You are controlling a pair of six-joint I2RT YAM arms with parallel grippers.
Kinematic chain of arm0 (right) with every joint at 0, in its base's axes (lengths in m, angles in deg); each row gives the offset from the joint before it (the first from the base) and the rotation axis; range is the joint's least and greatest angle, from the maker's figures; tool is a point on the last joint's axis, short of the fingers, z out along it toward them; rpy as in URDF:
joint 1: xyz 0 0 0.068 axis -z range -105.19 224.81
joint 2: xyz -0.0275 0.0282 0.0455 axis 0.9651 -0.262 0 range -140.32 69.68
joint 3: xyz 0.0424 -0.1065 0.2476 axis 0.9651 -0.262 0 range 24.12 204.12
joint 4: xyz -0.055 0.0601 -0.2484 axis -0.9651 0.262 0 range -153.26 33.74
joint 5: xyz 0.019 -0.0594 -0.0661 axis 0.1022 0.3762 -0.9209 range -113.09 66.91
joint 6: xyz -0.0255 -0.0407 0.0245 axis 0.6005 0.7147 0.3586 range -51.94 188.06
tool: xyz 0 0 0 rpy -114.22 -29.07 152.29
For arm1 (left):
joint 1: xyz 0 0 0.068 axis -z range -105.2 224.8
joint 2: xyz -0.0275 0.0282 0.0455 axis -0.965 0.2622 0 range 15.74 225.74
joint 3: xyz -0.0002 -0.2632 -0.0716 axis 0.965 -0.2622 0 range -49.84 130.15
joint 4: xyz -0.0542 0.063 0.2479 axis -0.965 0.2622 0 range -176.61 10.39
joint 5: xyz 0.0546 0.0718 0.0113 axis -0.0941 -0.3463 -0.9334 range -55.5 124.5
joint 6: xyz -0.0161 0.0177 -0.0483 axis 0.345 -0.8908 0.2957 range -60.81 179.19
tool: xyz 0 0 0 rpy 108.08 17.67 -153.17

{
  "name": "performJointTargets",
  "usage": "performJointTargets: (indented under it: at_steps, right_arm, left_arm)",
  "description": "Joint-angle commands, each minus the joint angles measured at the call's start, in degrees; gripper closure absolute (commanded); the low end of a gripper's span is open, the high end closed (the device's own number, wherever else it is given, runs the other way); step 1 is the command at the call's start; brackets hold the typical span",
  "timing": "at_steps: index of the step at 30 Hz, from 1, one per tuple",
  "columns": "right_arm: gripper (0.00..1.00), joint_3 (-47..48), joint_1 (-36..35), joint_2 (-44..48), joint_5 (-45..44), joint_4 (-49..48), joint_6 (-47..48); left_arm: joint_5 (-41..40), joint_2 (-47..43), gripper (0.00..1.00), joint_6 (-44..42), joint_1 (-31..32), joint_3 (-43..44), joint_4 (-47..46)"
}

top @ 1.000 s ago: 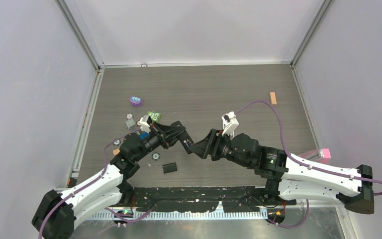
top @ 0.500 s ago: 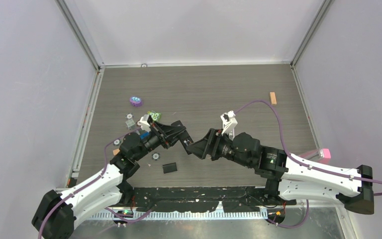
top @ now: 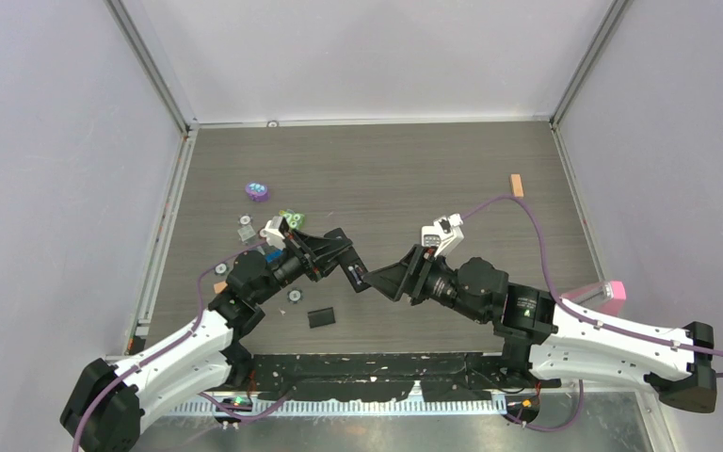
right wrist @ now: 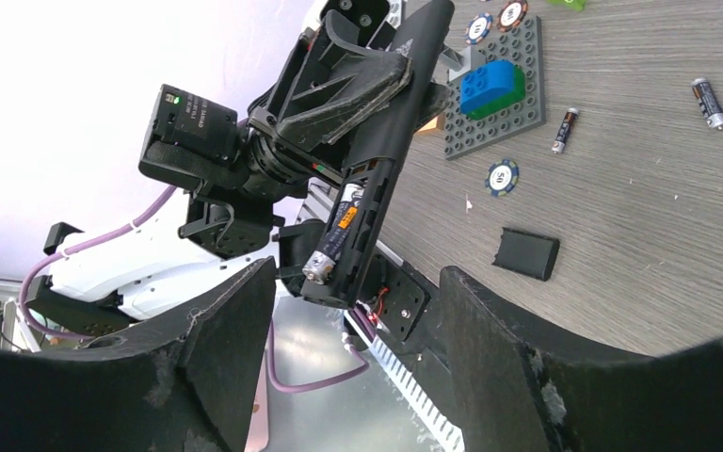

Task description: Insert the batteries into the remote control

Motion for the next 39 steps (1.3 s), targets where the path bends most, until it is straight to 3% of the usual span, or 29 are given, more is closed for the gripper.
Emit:
performJointTargets:
  at_steps: [1, 26, 39]
  right_arm:
    - [0.31, -0.4, 0.0, 0.4, -2.4, -3.2, -1.1]
    - [0.37, -0.6, 0.0, -1.1, -6.3, -0.5, -1.2]
    - [0.27, 1.1, 0.0, -0.9, -0.4, -3.2, 3.5]
  left_arm:
    - [0.7, -0.7, 1.0, -0.5, 0.2, 2.1, -2.0]
    - [0.9, -0.5, 1.0, -0.7, 0.3, 2.7, -1.9]
    - [0.3, -0.7, 1.0, -0.7, 0.4, 2.5, -1.0]
